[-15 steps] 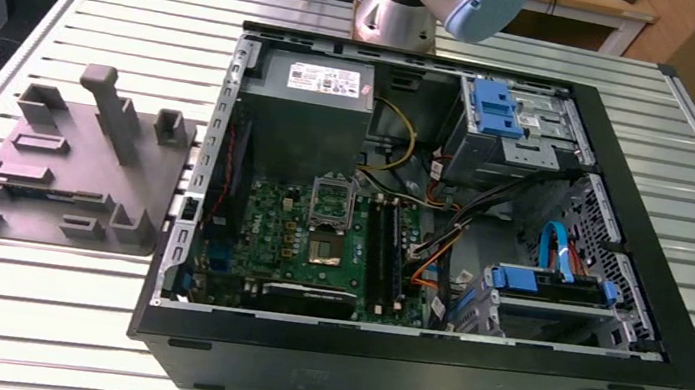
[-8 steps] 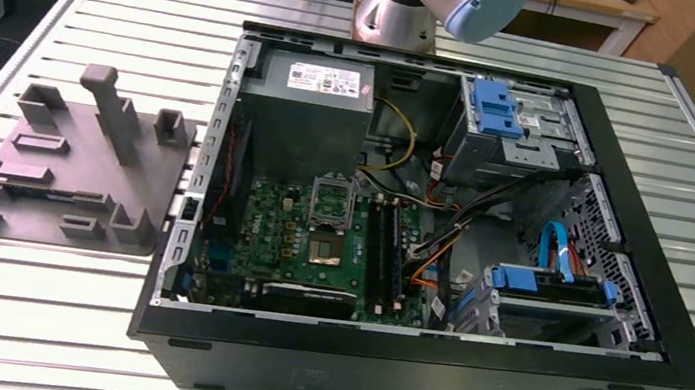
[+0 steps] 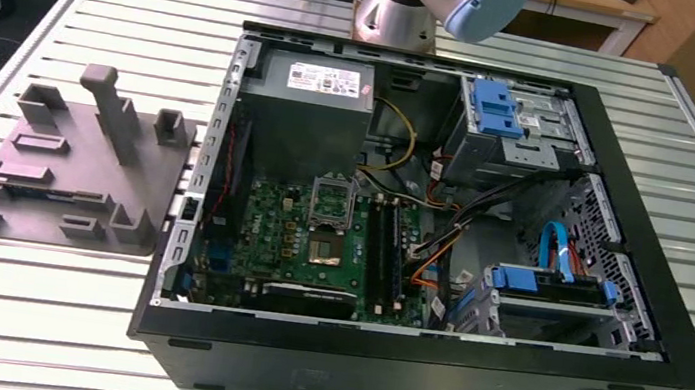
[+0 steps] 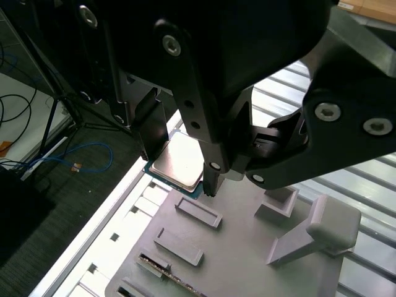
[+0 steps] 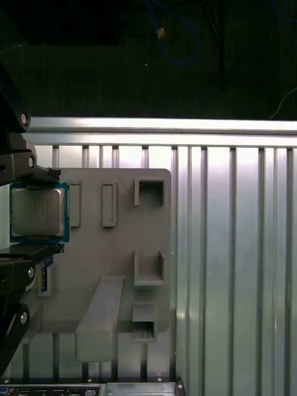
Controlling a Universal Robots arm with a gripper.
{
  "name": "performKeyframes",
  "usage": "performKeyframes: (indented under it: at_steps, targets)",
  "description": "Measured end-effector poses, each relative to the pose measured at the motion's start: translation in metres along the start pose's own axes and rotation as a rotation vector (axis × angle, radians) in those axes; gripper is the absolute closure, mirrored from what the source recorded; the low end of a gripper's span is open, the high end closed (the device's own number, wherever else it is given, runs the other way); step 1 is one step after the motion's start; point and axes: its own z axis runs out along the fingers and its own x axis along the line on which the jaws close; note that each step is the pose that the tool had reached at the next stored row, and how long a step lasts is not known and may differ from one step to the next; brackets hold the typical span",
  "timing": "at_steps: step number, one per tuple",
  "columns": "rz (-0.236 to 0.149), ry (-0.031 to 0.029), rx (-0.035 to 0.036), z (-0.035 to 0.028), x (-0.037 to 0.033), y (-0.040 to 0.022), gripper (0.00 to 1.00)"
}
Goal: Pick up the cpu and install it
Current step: 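Pick up the cpu and move it towards the insertion slot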
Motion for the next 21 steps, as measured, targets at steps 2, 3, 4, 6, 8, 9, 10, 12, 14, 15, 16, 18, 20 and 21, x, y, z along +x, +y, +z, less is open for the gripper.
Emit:
performKeyframes:
  at_steps: [2,3,4,6,8,9,10,12,14,15,16,18,20,21]
  targets:
    - [0.0,0.0002,0.0001,-0.0003,-0.0005,0.0,0.53]
    - [0.0,0.0002,0.0001,-0.0002,-0.0007,0.0,0.53]
    - [0.0,0.0003,0.0001,-0.0002,-0.0007,0.0,0.53]
    - [0.0,0.0002,0.0001,-0.0002,-0.0007,0.0,0.53]
    - [0.0,0.0002,0.0001,-0.0003,-0.0007,0.0,0.53]
    - [0.0,0.0002,0.0001,-0.0003,-0.0007,0.0,0.53]
    - [0.0,0.0003,0.0002,-0.0003,-0.0008,0.0,0.53]
    - [0.0,0.0004,0.0002,-0.0004,-0.0015,0.0,0.53]
    - [0.0,0.0003,0.0001,-0.0003,-0.0032,0.0,0.53]
    - [0.0,0.0004,0.0001,-0.0003,-0.0051,0.0001,0.53]
    - [0.0,0.0002,0.0001,-0.0002,-0.0072,0.0001,0.53]
    - [0.0,0.0002,0.0001,-0.0002,-0.0117,0.0001,0.53]
    - [0.0,0.0003,0.0001,-0.0002,-0.0159,0.0002,0.53]
    - [0.0,0.0003,0.0001,-0.0002,-0.0174,0.0002,0.53]
